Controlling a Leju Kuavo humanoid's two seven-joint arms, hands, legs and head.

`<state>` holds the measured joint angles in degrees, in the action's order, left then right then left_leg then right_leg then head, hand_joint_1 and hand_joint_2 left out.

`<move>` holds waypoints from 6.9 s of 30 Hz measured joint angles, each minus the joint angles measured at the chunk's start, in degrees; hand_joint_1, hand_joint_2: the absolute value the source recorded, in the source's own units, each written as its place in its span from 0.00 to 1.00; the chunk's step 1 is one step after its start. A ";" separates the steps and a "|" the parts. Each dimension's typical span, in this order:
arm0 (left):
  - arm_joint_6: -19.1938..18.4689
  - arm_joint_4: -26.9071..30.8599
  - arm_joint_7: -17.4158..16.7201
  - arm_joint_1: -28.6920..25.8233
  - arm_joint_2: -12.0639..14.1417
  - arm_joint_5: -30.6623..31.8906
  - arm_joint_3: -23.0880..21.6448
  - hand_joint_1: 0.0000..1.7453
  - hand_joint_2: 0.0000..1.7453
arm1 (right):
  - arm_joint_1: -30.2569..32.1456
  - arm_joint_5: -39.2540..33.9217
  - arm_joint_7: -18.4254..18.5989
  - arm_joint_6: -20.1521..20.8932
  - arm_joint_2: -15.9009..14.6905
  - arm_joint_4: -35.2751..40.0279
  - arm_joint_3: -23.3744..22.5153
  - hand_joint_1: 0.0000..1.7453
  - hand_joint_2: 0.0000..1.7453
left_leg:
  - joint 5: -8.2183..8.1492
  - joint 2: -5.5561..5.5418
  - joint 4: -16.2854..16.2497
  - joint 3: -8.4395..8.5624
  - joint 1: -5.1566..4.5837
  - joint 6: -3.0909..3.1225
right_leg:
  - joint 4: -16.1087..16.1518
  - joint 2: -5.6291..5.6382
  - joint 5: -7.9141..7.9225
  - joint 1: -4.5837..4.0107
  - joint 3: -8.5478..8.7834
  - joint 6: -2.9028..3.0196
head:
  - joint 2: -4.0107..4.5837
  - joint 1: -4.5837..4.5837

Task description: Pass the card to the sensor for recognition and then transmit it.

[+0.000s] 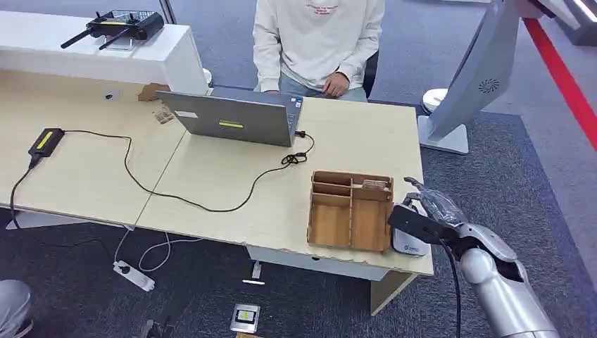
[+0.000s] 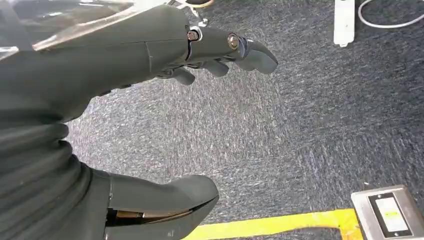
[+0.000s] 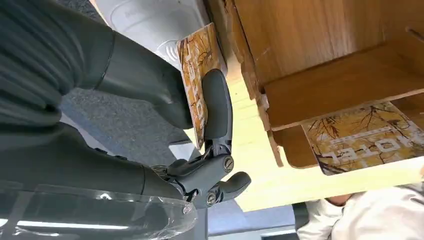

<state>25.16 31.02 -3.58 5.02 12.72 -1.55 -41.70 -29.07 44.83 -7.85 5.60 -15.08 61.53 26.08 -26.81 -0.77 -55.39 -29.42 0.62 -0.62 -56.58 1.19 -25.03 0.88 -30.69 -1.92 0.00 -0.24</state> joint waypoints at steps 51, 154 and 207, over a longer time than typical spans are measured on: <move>-1.25 10.23 -7.17 -4.48 2.01 12.70 6.40 0.00 1.00 | 6.73 -2.49 4.11 -1.97 -2.40 -1.84 -0.59 1.00 1.00 | -0.12 0.23 0.00 0.20 0.02 0.01 | 0.09 0.27 -0.04 -0.03 0.12 0.00 | 0.00 0.00; -3.61 -7.21 10.38 1.15 0.74 -5.05 5.24 0.00 1.00 | -33.70 -16.49 -8.29 -10.10 7.24 -20.25 -4.83 0.00 1.00 | 0.19 -0.27 -0.10 -0.39 -0.01 0.09 | 0.01 -0.27 0.11 0.03 -0.31 -0.13 | 0.00 -0.02; -4.66 10.15 -4.87 -3.86 5.79 -6.05 3.28 0.00 1.00 | -13.71 5.99 -6.03 -6.91 7.76 9.96 3.15 0.00 1.00 | 0.17 -0.25 -0.04 -0.33 0.07 0.08 | -0.01 -0.23 0.07 -0.07 -0.17 -0.09 | 0.00 0.00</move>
<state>20.50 41.16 -8.46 1.16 18.51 -7.61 -38.42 -42.78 50.82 -13.88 -1.31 -7.32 71.49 29.22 -26.63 -1.02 -55.43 -29.74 0.69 -0.54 -56.59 0.97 -24.96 0.80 -30.86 -2.01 0.00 -0.24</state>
